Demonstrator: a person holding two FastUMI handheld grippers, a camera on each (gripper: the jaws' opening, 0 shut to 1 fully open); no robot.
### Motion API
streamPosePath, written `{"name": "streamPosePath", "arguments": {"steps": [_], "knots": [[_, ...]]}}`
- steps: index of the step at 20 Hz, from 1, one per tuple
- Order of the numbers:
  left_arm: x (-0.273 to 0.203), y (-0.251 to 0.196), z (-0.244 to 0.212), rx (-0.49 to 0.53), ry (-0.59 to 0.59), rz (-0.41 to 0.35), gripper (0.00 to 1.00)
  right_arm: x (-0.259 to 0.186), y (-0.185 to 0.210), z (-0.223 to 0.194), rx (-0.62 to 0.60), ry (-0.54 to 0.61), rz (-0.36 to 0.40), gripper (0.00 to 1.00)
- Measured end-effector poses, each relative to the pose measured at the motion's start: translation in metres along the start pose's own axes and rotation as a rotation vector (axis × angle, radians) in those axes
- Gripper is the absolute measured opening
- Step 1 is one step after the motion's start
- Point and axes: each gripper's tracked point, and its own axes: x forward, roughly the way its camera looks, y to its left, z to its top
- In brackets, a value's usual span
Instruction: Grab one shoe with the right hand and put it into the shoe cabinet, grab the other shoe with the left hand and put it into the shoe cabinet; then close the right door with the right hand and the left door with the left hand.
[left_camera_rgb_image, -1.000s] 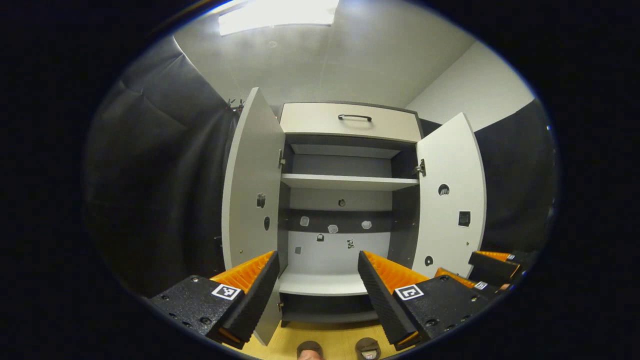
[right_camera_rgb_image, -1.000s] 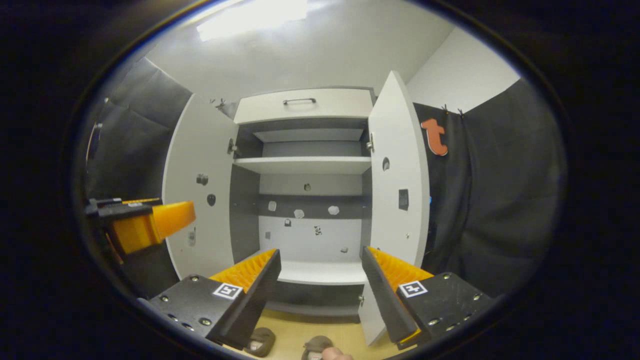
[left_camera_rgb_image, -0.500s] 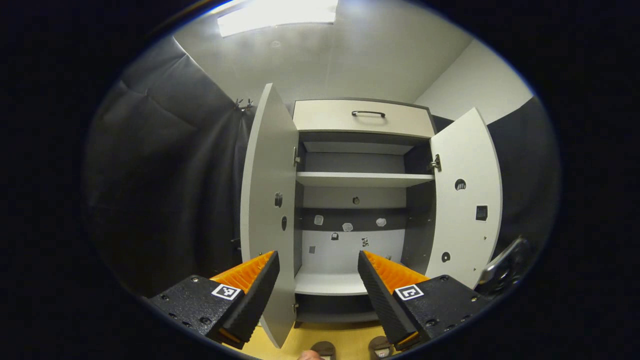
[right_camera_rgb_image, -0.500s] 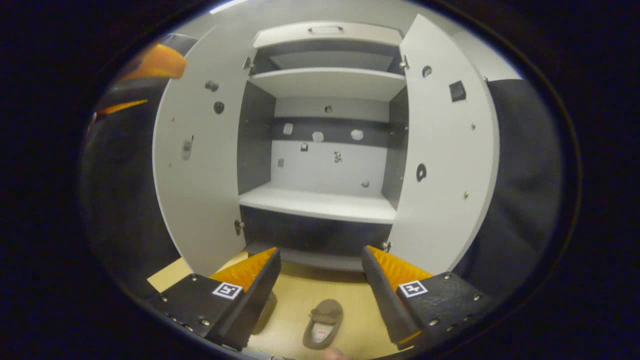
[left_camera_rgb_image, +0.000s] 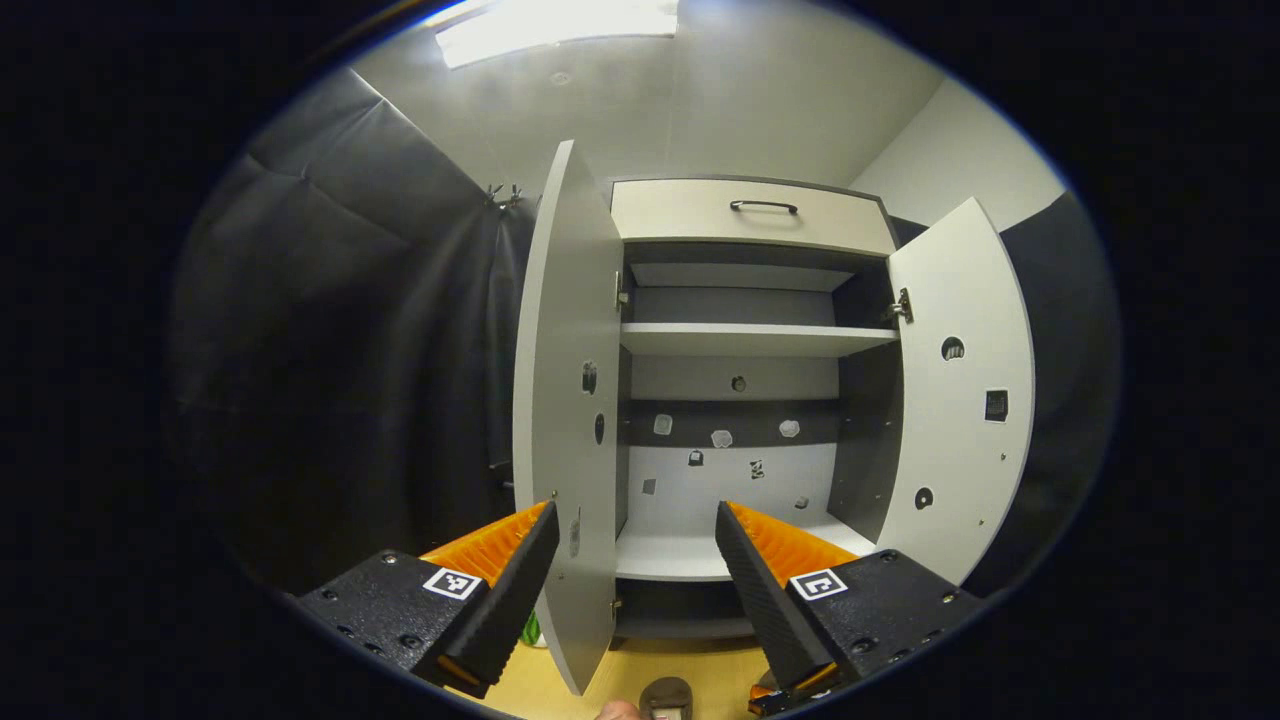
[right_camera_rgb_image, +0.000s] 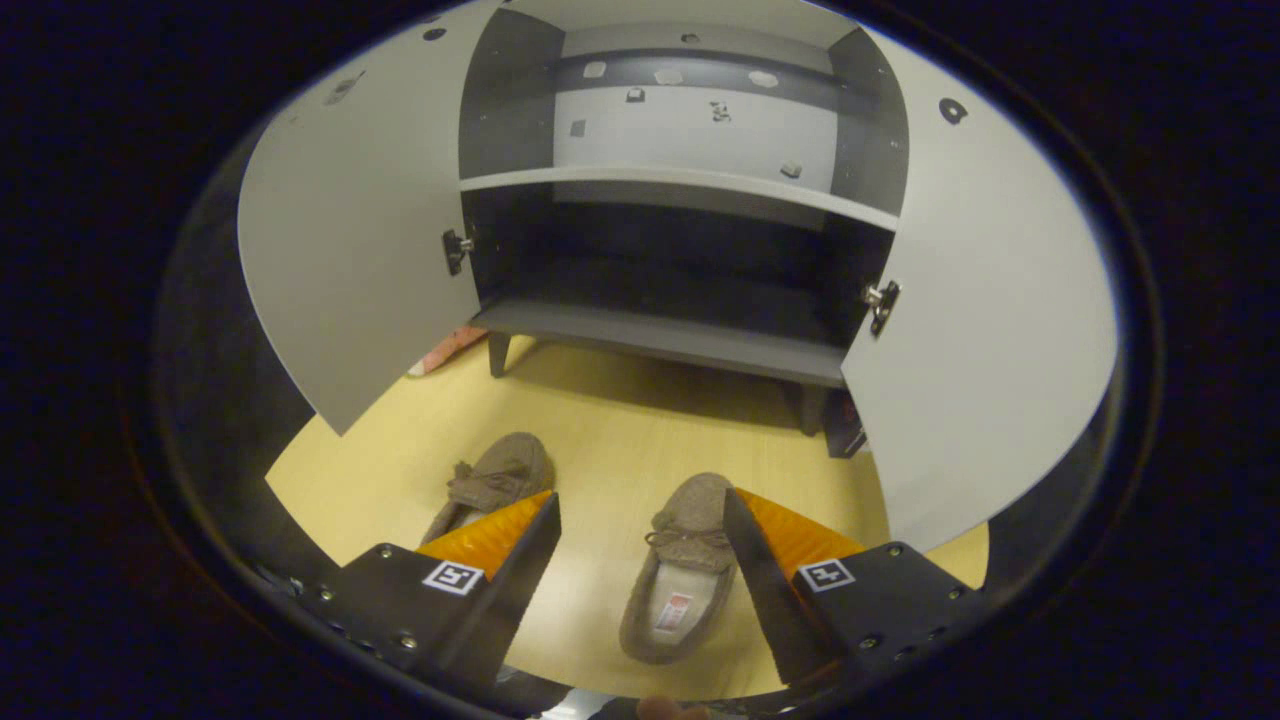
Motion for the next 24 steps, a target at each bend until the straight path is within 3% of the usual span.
{"name": "streamPosePath", "arguments": {"steps": [5, 13, 14, 17, 18, 20, 21, 22, 23, 24], "knots": [[0.004, 0.006, -0.011, 0.009, 0.026, 0.015, 0.96, 0.035, -0.008, -0.043, -0.010, 0.089, -0.010, 0.99], [0.006, 0.011, -0.021, 0.028, 0.057, 0.036, 0.96, 0.053, -0.001, -0.083, -0.055, 0.168, -0.008, 0.99], [0.006, 0.011, -0.021, 0.028, 0.059, 0.037, 0.96, 0.056, -0.001, -0.089, -0.061, 0.180, -0.006, 0.93], [0.007, 0.011, -0.024, 0.030, 0.067, 0.037, 0.93, 0.061, -0.003, -0.105, -0.078, 0.221, -0.025, 0.92], [0.007, 0.011, -0.025, 0.032, 0.070, 0.039, 0.92, 0.066, -0.002, -0.113, -0.076, 0.236, -0.022, 0.83], [0.008, 0.011, -0.027, 0.029, 0.076, 0.039, 0.96, 0.070, -0.009, -0.117, -0.131, 0.234, -0.050, 0.82], [0.008, 0.011, -0.029, 0.025, 0.081, 0.039, 0.96, 0.072, -0.010, -0.118, -0.162, 0.236, -0.054, 0.74], [0.008, 0.012, -0.030, 0.021, 0.084, 0.040, 0.96, 0.074, -0.008, -0.120, -0.200, 0.230, -0.056, 0.57], [0.008, 0.012, -0.031, 0.017, 0.087, 0.042, 0.93, 0.074, -0.007, -0.122, -0.244, 0.228, -0.061, 0.62], [0.008, 0.013, -0.032, 0.015, 0.089, 0.044, 0.96, 0.075, -0.015, -0.124, -0.313, 0.212, -0.107, 0.62]]}}
